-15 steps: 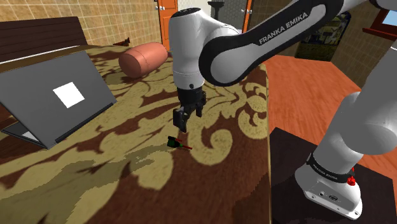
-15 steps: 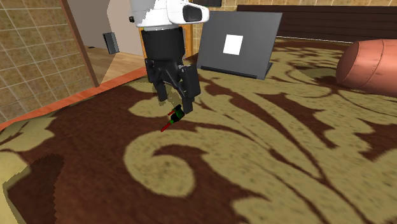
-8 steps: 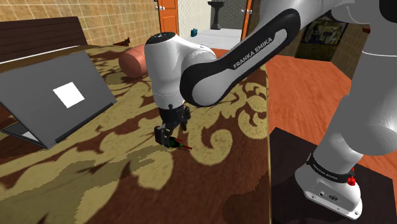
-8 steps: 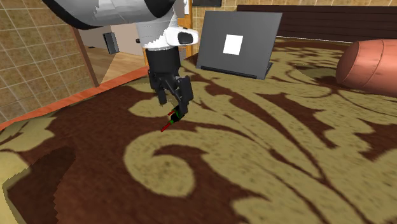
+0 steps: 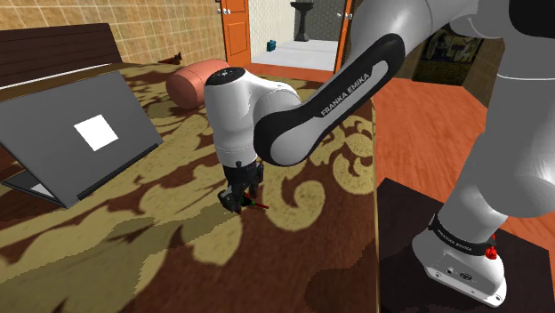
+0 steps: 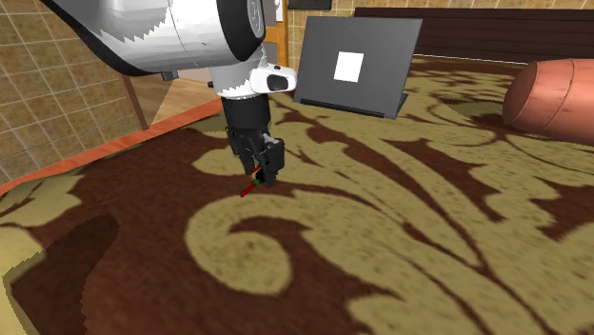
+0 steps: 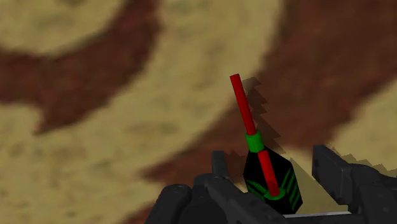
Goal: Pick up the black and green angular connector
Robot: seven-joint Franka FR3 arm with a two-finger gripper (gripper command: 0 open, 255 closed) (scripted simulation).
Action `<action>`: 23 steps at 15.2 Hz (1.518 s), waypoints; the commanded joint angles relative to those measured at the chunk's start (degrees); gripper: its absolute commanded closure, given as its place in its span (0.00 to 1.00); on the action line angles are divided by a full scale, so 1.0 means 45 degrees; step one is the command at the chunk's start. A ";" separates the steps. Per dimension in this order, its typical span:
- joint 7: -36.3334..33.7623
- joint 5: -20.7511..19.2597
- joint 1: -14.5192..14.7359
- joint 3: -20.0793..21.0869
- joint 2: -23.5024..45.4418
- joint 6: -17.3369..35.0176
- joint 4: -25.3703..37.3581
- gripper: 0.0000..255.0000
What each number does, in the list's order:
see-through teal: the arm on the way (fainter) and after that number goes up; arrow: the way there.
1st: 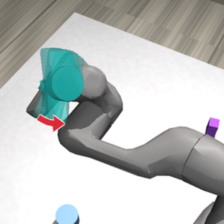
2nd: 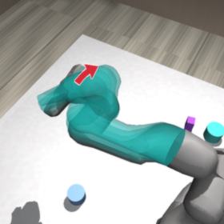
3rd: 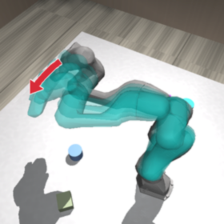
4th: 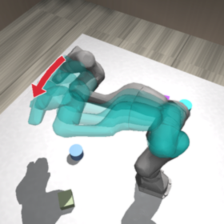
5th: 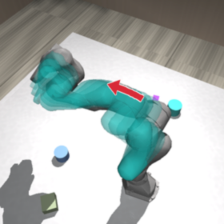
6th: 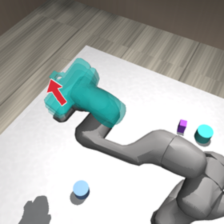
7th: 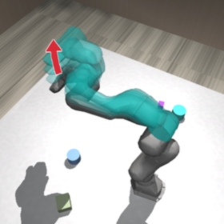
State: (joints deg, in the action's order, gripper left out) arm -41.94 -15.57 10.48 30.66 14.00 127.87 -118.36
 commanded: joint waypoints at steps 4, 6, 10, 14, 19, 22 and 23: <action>-0.0008 -0.0013 0.0001 -0.0005 0.0012 0.0025 -0.0011 1.00; -0.0008 -0.0013 0.0001 -0.0005 0.0012 0.0026 -0.0012 1.00; 0.0062 0.0075 -0.0022 0.0024 -0.0091 -0.0108 0.0041 1.00; 0.0331 0.0421 -0.0107 0.0131 -0.0508 -0.0672 0.0274 1.00; 0.0637 0.0805 -0.0187 0.0226 -0.0979 -0.1398 0.0629 1.00; 0.0803 0.1007 -0.0224 0.0266 -0.1232 -0.1845 0.0878 1.00; 0.0855 0.1070 -0.0234 0.0277 -0.1311 -0.1995 0.0966 1.00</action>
State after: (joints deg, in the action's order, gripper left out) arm -38.34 -11.05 9.46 31.85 8.46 119.68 -114.50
